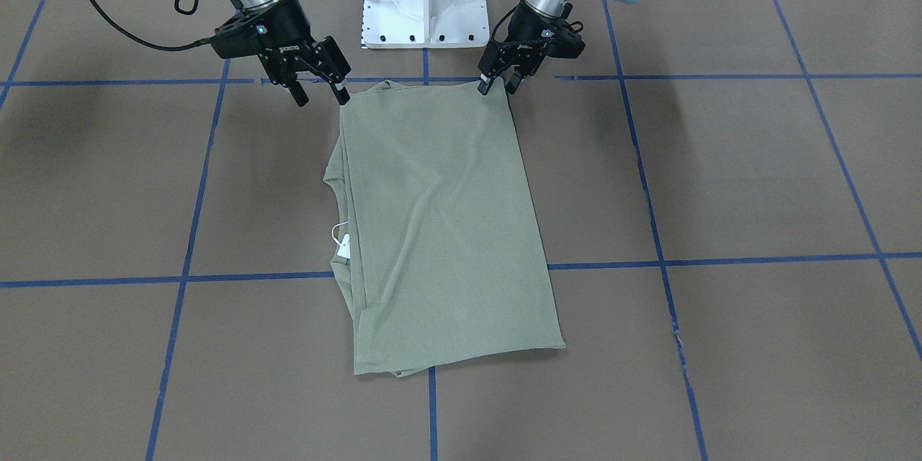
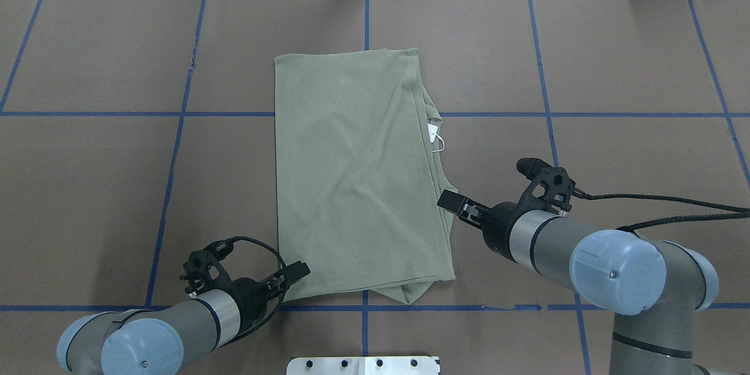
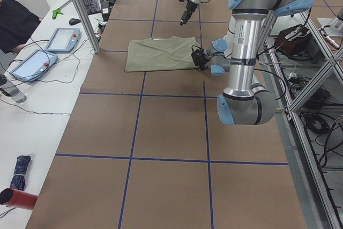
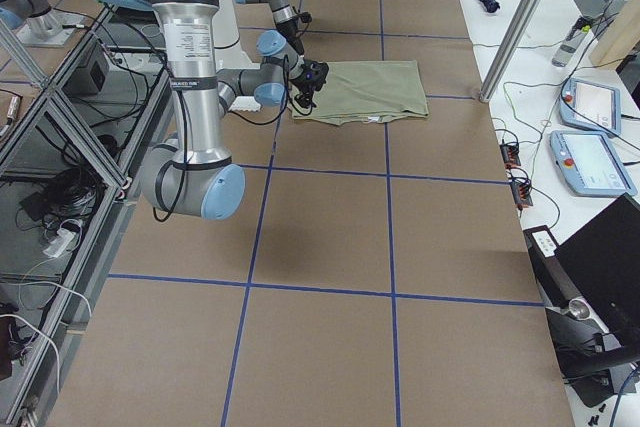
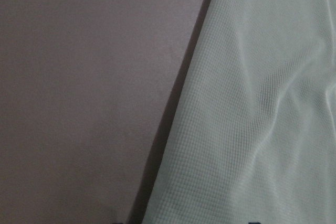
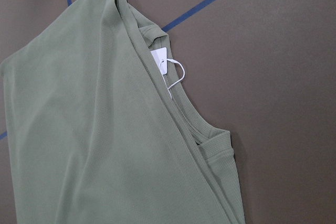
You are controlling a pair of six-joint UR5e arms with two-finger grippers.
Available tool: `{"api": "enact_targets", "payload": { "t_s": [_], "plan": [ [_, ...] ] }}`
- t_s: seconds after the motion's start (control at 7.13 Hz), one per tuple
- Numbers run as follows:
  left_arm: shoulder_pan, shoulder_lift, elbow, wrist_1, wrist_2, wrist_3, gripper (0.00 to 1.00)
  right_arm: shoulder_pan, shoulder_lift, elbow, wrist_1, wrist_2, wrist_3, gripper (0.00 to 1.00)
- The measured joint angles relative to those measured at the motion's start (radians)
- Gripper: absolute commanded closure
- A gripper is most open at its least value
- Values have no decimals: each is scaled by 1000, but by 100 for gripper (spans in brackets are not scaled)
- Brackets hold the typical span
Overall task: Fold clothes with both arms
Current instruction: 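Lower both grippers to the shirt's corners nearest the robot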
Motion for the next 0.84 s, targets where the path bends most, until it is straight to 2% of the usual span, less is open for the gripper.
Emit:
{"api": "enact_targets", "payload": {
  "t_s": [0.42,0.56,0.7,0.84],
  "plan": [
    [23,-3,0,0,0,0,18,0,0,0,1,-2,0,0],
    [27,-6,0,-1,0,0,39,0,0,0,1,-2,0,0],
    [29,-10,1,0,6,-2,76,-1,0,-1,1,-3,0,0],
    [30,-14,1,-1,18,-15,81,-4,1,-2,2,-5,0,0]
  ]
}}
